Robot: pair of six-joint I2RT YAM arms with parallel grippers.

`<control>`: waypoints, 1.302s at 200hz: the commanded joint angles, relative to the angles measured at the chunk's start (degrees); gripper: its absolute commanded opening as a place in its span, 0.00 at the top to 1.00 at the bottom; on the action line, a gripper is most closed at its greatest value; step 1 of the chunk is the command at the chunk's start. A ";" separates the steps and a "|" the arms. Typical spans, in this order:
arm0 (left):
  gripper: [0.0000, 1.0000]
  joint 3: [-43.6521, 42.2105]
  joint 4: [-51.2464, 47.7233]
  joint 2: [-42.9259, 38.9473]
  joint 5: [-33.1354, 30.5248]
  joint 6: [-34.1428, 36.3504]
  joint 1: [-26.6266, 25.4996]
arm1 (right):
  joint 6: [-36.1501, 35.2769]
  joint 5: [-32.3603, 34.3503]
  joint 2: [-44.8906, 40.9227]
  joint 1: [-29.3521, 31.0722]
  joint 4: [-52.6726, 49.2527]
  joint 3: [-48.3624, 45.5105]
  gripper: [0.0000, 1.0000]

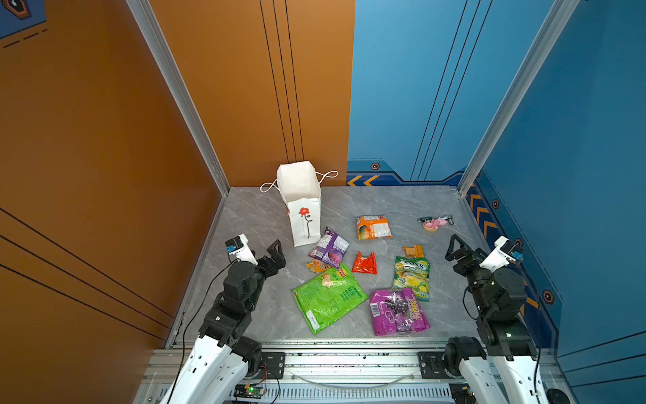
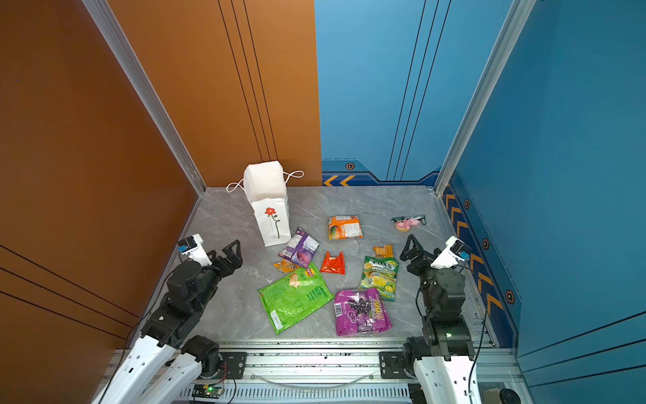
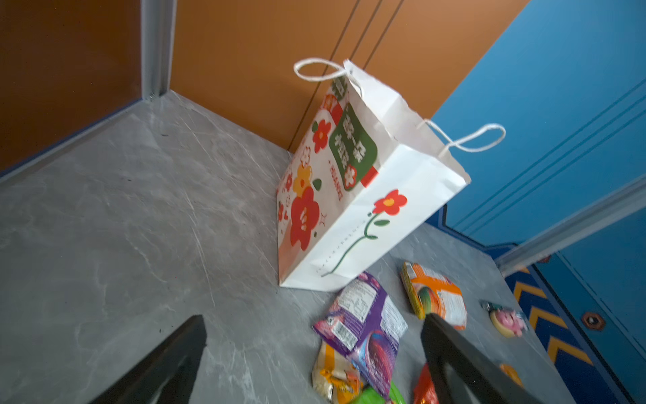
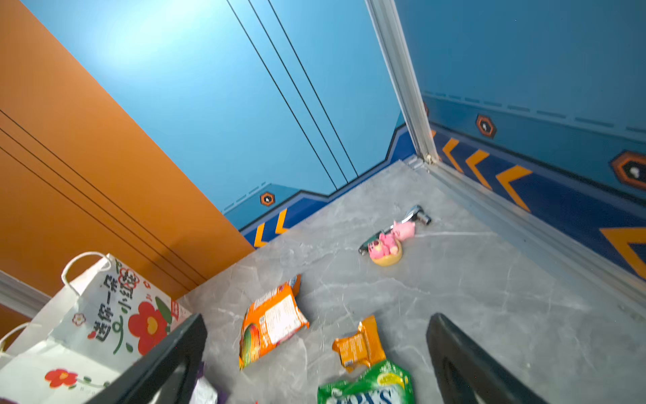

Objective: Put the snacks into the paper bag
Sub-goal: 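Grasp the white paper bag's rim with the left gripper while the right arm advances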

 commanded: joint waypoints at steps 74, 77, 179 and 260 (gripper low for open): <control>0.01 34.02 -24.31 27.97 8.53 3.82 -4.79 | 2.24 -1.31 1.88 9.38 -13.43 5.00 0.00; 0.01 36.01 -25.31 29.12 7.96 4.18 -4.76 | 2.24 -1.07 1.98 9.88 -13.40 5.01 0.00; 0.32 73.71 -37.54 56.50 3.89 1.95 7.80 | -3.11 18.10 12.45 26.73 -20.02 12.95 0.00; 0.32 93.28 -47.75 74.21 2.67 2.05 9.74 | -3.30 17.63 14.90 27.06 -20.81 13.80 0.00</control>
